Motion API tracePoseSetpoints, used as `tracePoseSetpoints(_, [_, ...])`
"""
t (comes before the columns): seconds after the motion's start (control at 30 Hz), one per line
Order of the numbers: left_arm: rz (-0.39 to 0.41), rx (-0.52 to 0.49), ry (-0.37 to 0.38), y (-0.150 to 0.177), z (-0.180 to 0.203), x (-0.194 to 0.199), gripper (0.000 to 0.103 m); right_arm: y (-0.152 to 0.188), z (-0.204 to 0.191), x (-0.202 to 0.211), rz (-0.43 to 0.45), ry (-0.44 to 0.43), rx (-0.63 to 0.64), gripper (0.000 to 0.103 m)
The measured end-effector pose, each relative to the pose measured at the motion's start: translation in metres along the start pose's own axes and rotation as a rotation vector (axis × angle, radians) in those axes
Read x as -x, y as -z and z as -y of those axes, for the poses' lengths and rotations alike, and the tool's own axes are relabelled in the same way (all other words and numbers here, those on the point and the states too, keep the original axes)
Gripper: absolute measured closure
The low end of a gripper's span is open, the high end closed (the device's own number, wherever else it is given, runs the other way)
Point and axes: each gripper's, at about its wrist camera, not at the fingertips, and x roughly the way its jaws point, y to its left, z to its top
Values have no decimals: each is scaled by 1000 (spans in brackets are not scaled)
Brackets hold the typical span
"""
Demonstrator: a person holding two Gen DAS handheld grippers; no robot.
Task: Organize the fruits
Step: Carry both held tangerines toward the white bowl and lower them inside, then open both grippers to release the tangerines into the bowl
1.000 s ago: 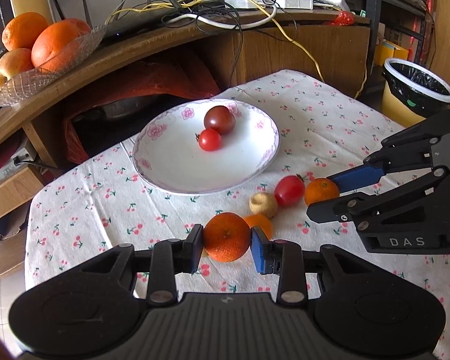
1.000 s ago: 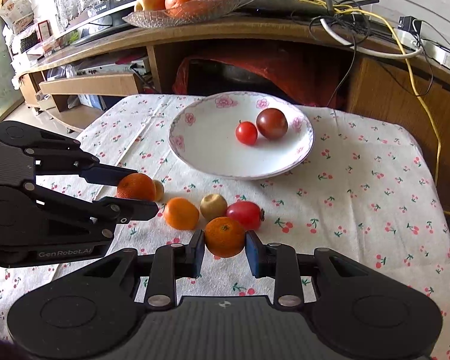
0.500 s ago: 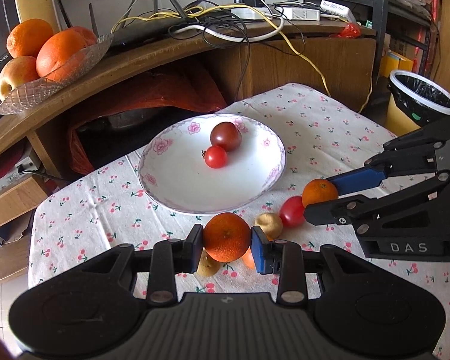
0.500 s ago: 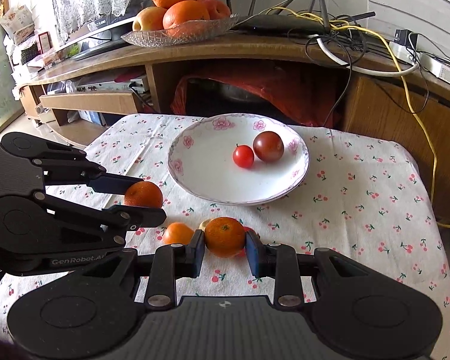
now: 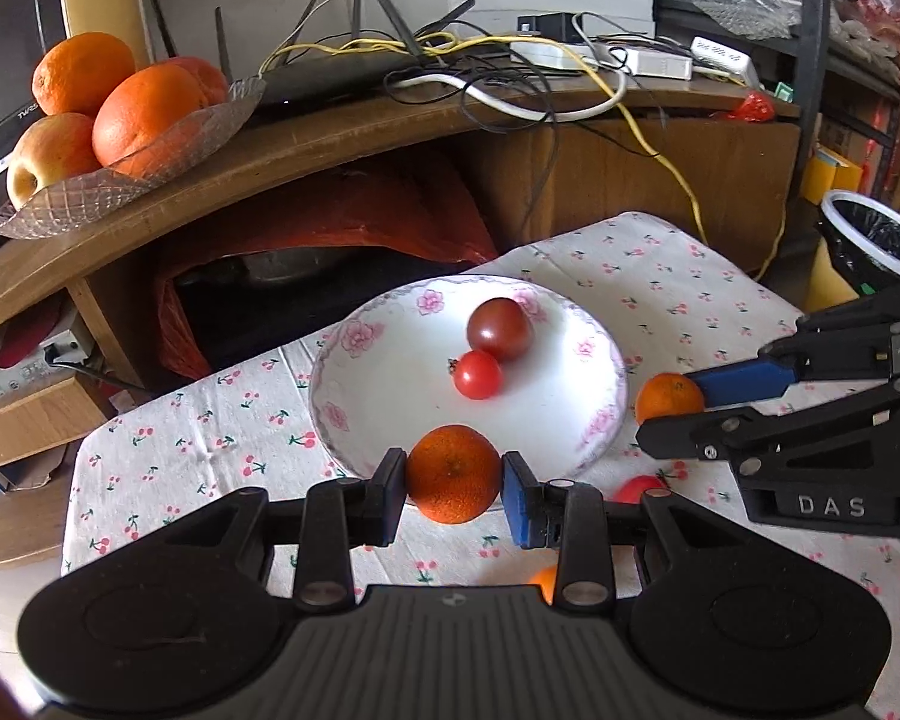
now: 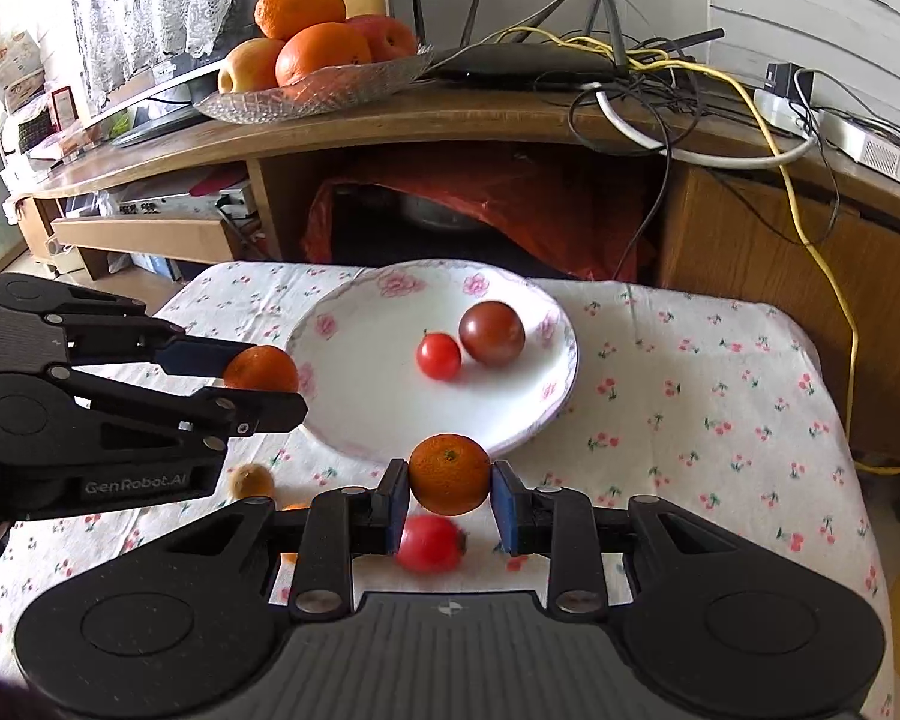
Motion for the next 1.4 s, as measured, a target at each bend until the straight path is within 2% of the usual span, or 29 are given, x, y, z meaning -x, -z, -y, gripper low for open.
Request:
tracePoseSetpoints(0.77, [-42,4,-19,-2,-16,-37,61,-21,1,-48,10,-24,73,77])
tracePoseSetpoints(1.4, [-41,3,-22,-3,-18,-39,60,-26,3,-55,9,-15,76,77])
